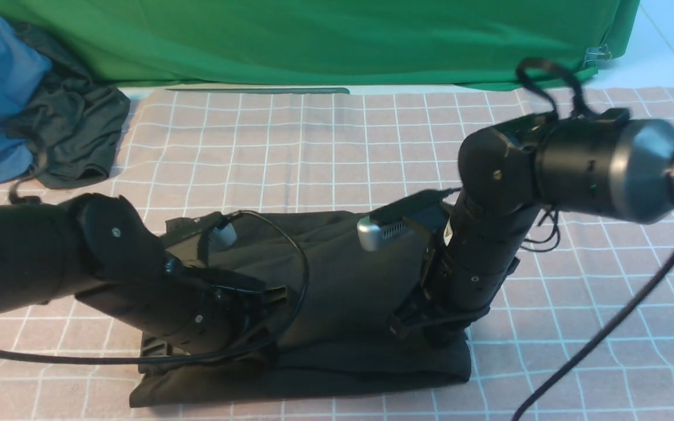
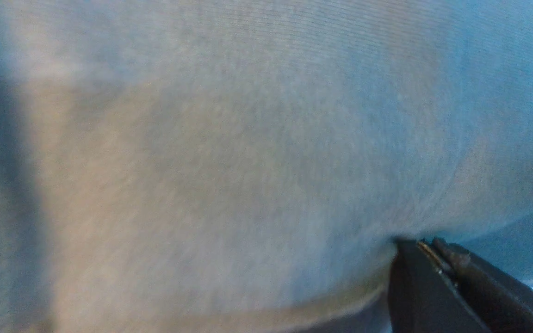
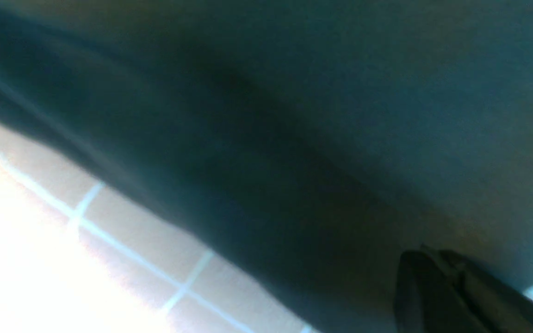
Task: Fold a long-sleeved shirt over a pink coffee tablecloth.
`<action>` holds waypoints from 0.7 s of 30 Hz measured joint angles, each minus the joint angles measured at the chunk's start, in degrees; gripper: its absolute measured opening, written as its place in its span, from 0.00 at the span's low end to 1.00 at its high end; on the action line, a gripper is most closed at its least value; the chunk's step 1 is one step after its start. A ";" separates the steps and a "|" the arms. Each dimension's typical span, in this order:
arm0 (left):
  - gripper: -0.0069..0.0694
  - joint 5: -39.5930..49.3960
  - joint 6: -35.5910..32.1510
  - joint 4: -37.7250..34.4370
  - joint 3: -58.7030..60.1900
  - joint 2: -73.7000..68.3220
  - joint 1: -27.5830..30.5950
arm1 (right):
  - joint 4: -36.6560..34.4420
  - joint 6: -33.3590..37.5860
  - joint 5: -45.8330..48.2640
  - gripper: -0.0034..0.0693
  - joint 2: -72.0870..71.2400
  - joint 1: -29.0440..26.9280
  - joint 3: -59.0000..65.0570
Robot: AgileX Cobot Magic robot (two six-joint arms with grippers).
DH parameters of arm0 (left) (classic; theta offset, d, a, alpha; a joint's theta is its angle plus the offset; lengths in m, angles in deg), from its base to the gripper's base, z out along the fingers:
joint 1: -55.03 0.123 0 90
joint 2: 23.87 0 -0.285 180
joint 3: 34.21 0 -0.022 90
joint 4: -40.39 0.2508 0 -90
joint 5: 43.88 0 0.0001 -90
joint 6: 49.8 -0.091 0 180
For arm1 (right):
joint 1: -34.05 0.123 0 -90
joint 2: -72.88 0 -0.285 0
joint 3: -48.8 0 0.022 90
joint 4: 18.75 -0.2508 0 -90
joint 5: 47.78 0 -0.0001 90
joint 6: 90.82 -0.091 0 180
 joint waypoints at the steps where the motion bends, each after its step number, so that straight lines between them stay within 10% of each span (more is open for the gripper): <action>1: 0.11 0.36 1.69 1.85 0.00 0.52 0.00 | 0.07 0.00 0.08 0.10 -0.88 0.00 0.00; 21: 0.11 6.96 11.61 14.69 -1.13 9.12 0.05 | 1.38 0.58 -1.02 0.10 -5.64 0.00 0.36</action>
